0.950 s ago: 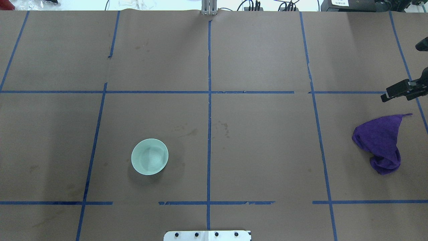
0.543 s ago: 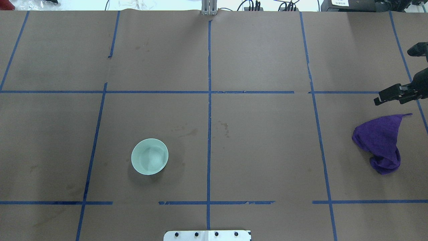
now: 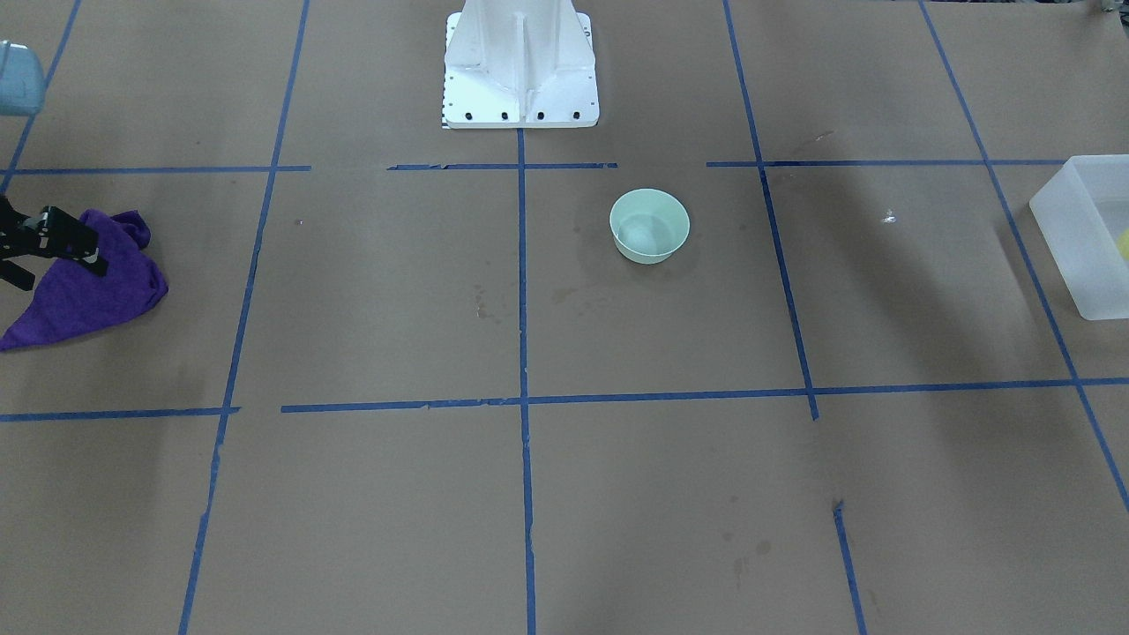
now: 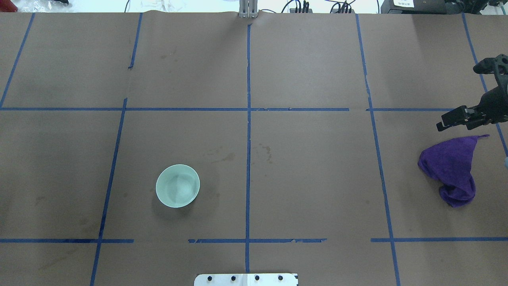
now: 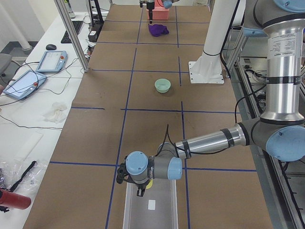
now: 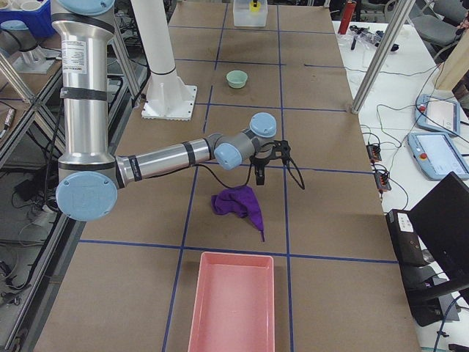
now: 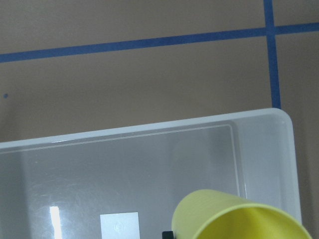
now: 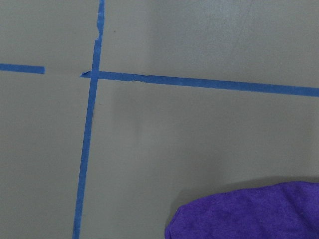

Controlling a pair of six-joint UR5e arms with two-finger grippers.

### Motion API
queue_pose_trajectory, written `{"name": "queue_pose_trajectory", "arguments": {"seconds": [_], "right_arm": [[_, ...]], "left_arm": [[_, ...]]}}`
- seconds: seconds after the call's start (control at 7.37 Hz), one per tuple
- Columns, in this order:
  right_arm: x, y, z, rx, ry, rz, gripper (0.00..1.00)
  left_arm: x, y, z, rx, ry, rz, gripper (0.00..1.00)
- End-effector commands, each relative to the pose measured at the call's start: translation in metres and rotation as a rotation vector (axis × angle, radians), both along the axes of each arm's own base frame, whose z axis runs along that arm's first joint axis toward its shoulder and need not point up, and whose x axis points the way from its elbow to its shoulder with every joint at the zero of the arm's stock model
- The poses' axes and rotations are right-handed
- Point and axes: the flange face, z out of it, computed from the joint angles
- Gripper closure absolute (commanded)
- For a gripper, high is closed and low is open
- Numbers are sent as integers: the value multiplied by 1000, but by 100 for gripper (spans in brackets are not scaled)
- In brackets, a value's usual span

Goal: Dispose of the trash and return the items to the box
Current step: 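Drop the yellow cup into the white bin while right gripper reaches for cloth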

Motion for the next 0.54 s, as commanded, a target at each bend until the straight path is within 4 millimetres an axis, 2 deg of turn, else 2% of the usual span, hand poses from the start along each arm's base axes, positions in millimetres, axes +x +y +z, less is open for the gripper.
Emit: {"name": "queue_pose_trajectory", "arguments": {"seconds": [0.0,0.14,0.27,0.41], "right_arm": [[-5,1,-1,2,3,-8,0],[-8,2,-1,3,4,-13,0],[-13,4,-1,6,7,-21,0],[-19,6,5,16,44,-18,0]], "left_arm": [[7,4,16,13,-6,11,100],[7,5,18,10,-6,11,99],[7,5,18,11,-6,11,73],[7,4,15,16,-6,11,61]]}}
